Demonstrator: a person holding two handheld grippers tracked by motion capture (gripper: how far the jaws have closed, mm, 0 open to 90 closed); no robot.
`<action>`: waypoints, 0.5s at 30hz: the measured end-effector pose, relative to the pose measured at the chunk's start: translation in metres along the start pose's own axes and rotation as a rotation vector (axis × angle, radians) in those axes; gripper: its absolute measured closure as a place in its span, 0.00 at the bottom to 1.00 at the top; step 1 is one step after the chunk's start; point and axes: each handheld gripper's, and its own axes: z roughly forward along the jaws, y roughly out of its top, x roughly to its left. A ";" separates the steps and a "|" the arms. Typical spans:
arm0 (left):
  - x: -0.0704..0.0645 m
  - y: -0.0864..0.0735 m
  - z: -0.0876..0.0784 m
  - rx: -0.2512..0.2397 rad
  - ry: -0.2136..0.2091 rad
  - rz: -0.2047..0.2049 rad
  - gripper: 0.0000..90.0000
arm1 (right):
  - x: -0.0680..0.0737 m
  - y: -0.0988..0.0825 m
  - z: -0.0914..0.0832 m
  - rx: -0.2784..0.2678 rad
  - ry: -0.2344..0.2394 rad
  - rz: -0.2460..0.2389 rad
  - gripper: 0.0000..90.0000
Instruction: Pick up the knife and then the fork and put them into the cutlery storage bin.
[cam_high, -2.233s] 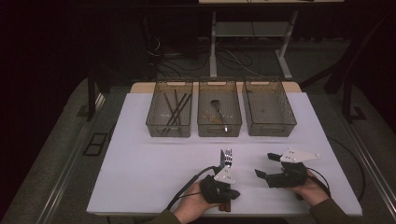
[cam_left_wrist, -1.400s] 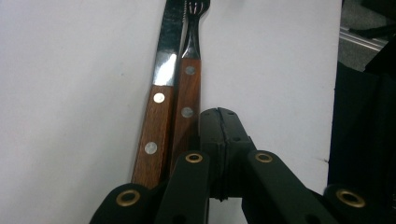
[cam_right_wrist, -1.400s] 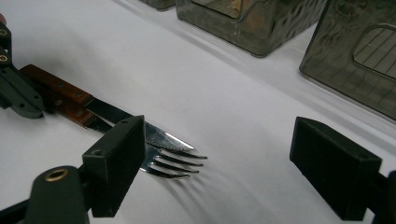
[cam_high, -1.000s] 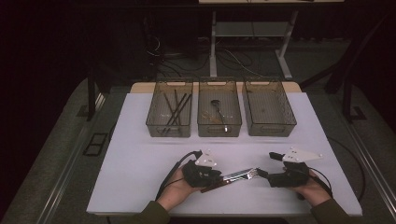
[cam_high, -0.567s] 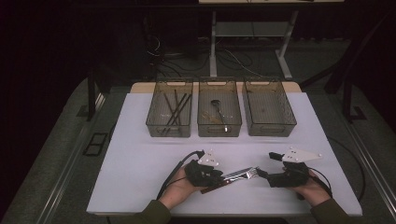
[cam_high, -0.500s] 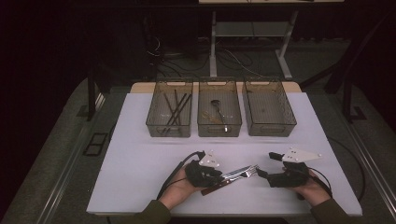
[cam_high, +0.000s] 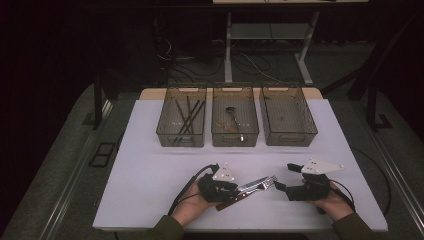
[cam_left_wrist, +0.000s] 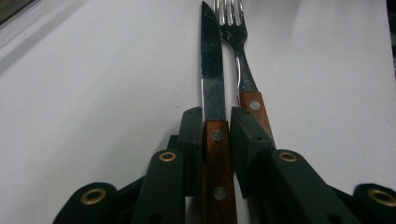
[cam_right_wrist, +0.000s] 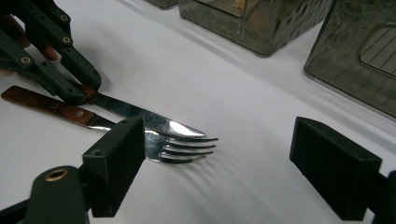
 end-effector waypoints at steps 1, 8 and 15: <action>0.000 0.000 0.000 -0.002 0.001 0.000 0.83 | 0.000 0.000 0.000 0.000 0.000 0.001 0.20; 0.000 0.000 0.000 -0.010 0.002 0.002 0.85 | 0.000 0.000 0.000 -0.005 0.001 0.000 0.20; 0.004 0.005 -0.004 -0.003 0.010 0.027 0.86 | -0.002 0.007 -0.004 0.004 0.024 0.022 0.17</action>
